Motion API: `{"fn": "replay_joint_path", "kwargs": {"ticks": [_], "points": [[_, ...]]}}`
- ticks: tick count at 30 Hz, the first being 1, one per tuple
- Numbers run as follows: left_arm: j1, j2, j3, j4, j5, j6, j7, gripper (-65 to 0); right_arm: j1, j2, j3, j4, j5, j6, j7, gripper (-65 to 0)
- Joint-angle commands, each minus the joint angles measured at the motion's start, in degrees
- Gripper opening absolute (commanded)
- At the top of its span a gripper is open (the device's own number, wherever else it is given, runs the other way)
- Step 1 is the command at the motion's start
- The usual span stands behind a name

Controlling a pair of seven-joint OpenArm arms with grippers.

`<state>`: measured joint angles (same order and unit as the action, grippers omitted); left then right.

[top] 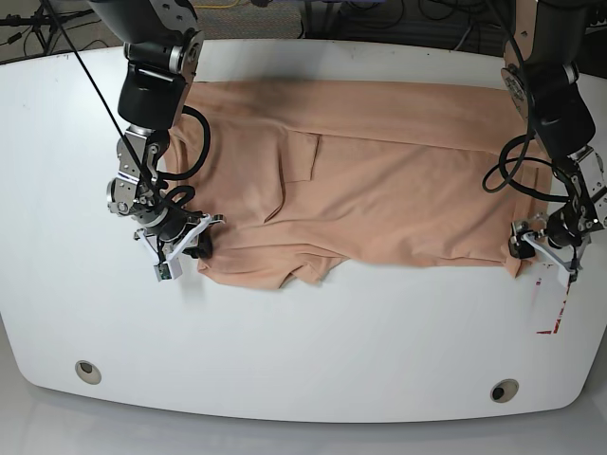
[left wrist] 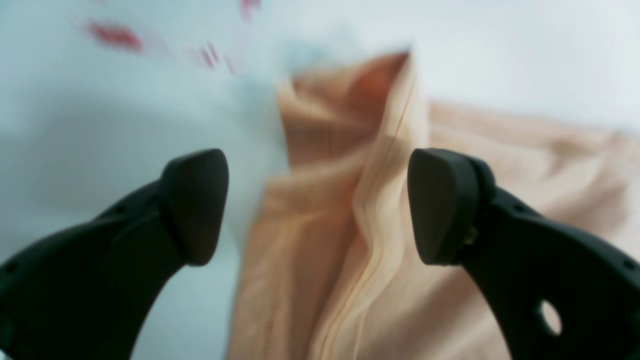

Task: Fold the T-shirt properly
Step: 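Grasp the shirt hem corner with the left gripper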

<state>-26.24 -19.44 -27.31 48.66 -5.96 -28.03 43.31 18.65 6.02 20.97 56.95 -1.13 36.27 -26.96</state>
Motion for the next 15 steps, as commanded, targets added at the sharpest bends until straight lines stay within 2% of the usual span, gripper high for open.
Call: {"fn": "replay_joint_path", "kwargs": {"ticks": [1, 5, 9, 12, 13, 15], "points": [[-1.7, -0.8, 2.1, -0.7, -0.8, -0.1, -3.0, -12.1, 0.1, 0.1, -0.1, 0.2, -1.7, 0.3, -2.8, -62.3], [-1.7, -0.6, 3.8, -1.3, -0.8, 0.2, -4.4, -12.1, 0.1, 0.1, -0.1, 0.2, -1.7, 0.3, -2.8, -62.3], [-1.7, -0.6, 4.1, -1.3, -0.9, 2.6, -4.8, -12.4, 0.1, 0.1, -0.1, 0.2, -1.7, 0.3, -2.8, -62.6], [-1.7, -0.6, 4.1, -1.3, -0.9, 3.0, -5.2, -13.3, 0.1, 0.1, -0.1, 0.2, -1.7, 0.3, -2.8, -62.8], [-1.7, -0.6, 4.1, -1.3, -0.9, 3.0, -5.4, -14.3, 0.1, 0.1, -0.1, 0.2, -1.7, 0.3, -2.8, -62.8], [-1.7, -0.6, 4.1, -1.3, -0.8, 3.0, -6.8, -23.3, 0.1, 0.1, -0.1, 0.3, -1.7, 0.3, -2.8, -62.9]]}}
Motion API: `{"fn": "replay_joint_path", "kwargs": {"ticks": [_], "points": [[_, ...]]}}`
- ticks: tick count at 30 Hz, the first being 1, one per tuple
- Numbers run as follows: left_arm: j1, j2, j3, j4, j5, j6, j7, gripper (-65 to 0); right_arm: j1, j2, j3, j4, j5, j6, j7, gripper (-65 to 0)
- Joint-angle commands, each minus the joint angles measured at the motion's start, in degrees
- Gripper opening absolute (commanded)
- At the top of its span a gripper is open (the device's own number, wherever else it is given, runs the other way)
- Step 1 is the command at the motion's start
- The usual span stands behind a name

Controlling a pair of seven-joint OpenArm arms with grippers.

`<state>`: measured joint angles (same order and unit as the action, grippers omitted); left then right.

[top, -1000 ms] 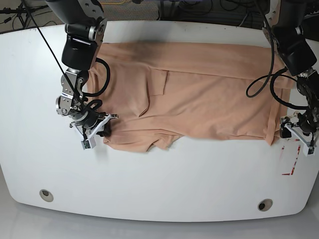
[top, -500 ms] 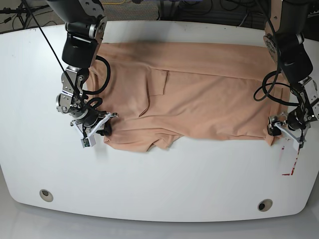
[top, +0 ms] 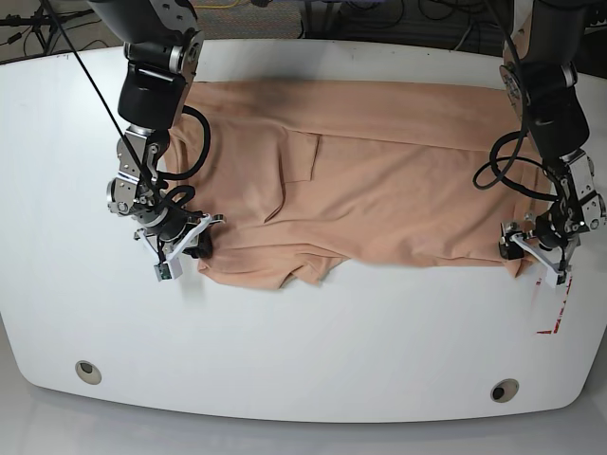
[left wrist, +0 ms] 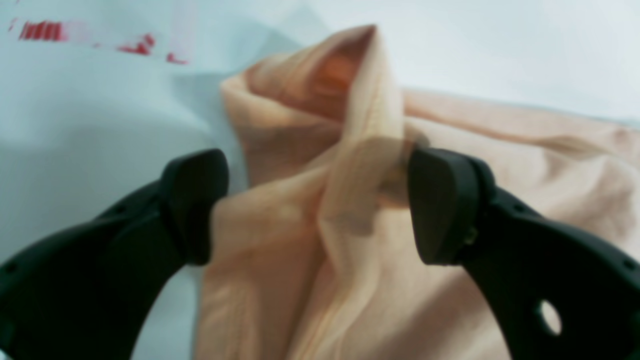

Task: Fold the T-shirt properly
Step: 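Grasp the shirt hem corner with the left gripper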

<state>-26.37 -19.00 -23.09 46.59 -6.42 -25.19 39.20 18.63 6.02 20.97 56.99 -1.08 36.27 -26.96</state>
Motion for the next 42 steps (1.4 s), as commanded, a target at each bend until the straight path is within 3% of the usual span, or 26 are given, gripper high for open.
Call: {"fn": "replay_joint_path", "kwargs": {"ticks": [1, 4, 7, 11, 19, 24, 31, 42], "points": [[-1.5, -1.0, -0.1, 0.8, -0.2, 0.2, -3.2, -27.9, 0.1, 0.1, -0.1, 0.5, -1.8, 0.4, -2.8, -63.1], [-1.5, -1.0, 0.1, 0.8, -0.1, 0.3, -4.8, -50.6, 0.0, 0.2, -0.1, 2.5, -1.8, 0.4, -2.9, -65.0], [-1.6, -1.1, 1.8, 0.9, -0.1, 0.4, -5.0, -64.7, -0.7, 0.3, -0.1, 4.0, -2.0, 0.4, -3.0, -65.0], [-2.2, -1.3, 4.1, 1.5, -0.5, 0.4, -4.9, -65.0, -0.9, 0.7, -0.1, 5.1, -2.2, 0.4, -3.0, -65.0], [-2.0, -2.2, 2.6, 5.5, -0.5, 0.2, -4.7, -65.0, -0.1, 3.7, -0.1, 5.2, -1.9, 0.7, -4.3, -65.0], [0.3, -2.3, 0.6, 12.2, -0.6, -0.1, 0.4, -65.0, 1.0, 5.7, -0.1, 6.3, -2.2, 2.6, -6.0, -65.0], [1.0, -2.0, 0.1, 18.6, -0.2, -6.5, 3.0, -65.0, 1.0, 5.7, -0.2, 12.7, -2.3, 3.6, -10.0, -65.0], [0.7, -2.0, -0.2, 20.7, -0.7, -6.9, 5.8, -65.0, 2.2, 5.0, -0.3, 20.2, -2.2, 3.6, -15.8, -65.0]]}}
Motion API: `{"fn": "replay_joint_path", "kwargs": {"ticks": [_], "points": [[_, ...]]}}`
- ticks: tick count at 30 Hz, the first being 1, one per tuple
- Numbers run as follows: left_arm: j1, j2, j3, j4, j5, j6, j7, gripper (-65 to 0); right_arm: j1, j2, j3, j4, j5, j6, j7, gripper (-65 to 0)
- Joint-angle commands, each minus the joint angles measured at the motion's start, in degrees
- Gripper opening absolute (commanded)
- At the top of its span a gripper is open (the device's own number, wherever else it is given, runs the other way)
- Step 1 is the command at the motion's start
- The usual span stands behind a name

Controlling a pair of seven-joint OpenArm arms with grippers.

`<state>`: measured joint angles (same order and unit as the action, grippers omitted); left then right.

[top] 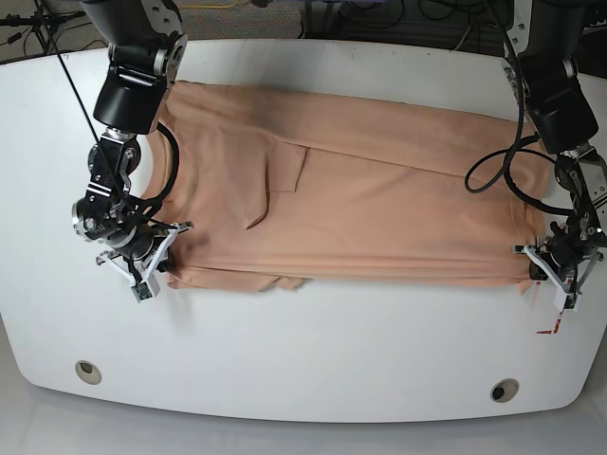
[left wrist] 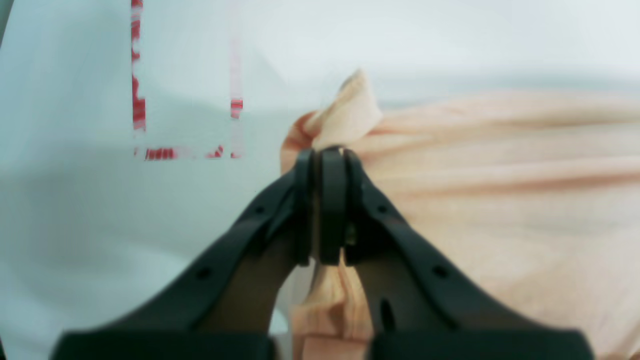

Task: Fold the T-shirt properly
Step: 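Grasp the shirt hem corner with the left gripper, then lift and fold the hem with both grippers toward the collar edge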

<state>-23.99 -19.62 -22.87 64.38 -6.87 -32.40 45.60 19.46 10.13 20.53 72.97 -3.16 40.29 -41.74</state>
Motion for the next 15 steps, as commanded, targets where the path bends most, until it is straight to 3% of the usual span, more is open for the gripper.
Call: {"fn": "replay_joint_path", "kwargs": {"ticks": [1, 5, 15], "points": [[-1.6, -1.4, -0.4, 3.5, -0.2, 0.2, -0.6, -65.0, 1.3, 0.9, 0.2, 5.2, -0.1, -0.4, -1.7, -65.0], [-0.8, -1.4, -0.4, 6.3, -0.2, -0.1, -0.6, -65.0, 0.5, 0.8, 0.2, 11.2, 0.0, -0.4, -7.4, -65.0], [3.0, -1.3, -0.4, 9.7, -0.2, -7.0, -0.6, -65.0, -6.7, -1.3, 0.3, 29.8, 0.4, -0.3, -19.8, -65.0]]}}
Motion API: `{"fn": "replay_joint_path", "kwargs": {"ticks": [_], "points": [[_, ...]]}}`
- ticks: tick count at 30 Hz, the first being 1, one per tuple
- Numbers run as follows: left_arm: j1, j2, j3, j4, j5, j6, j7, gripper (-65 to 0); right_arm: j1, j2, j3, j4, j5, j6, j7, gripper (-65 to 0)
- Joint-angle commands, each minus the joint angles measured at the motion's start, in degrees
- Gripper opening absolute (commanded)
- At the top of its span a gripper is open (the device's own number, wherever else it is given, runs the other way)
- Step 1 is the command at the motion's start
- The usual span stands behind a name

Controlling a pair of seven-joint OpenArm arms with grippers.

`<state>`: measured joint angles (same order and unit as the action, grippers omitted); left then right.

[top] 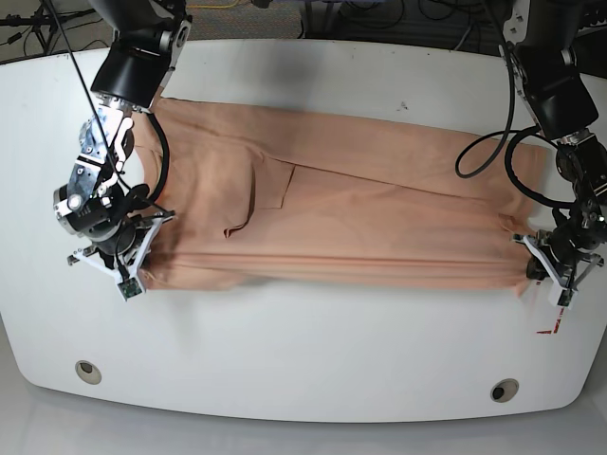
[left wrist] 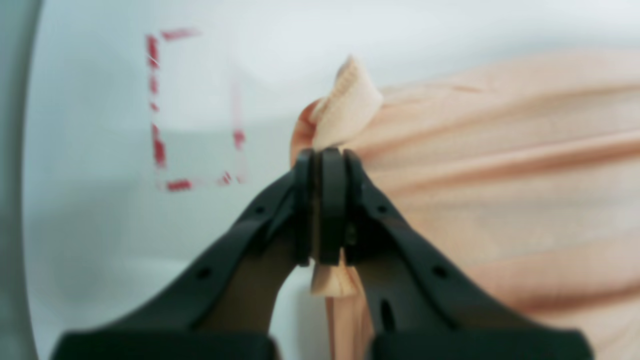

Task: Fold the T-shirt properly
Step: 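Lift and fold the hem with both grippers toward the collar edge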

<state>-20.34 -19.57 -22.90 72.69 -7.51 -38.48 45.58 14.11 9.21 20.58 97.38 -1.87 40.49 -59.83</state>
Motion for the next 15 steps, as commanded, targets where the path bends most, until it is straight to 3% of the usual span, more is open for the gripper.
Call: {"fn": "replay_joint_path", "kwargs": {"ticks": [1, 15], "points": [[-0.5, -1.3, -0.4, 1.5, 0.4, -1.5, -0.6, -65.0, -2.5, -0.7, 0.2, 7.0, -0.9, -0.5, -2.5, -65.0], [5.0, -1.8, -0.4, 1.6, 0.4, -1.5, -0.6, -65.0, -16.4, -7.1, 0.2, 18.0, -0.9, -0.5, -3.5, -65.0]]}}
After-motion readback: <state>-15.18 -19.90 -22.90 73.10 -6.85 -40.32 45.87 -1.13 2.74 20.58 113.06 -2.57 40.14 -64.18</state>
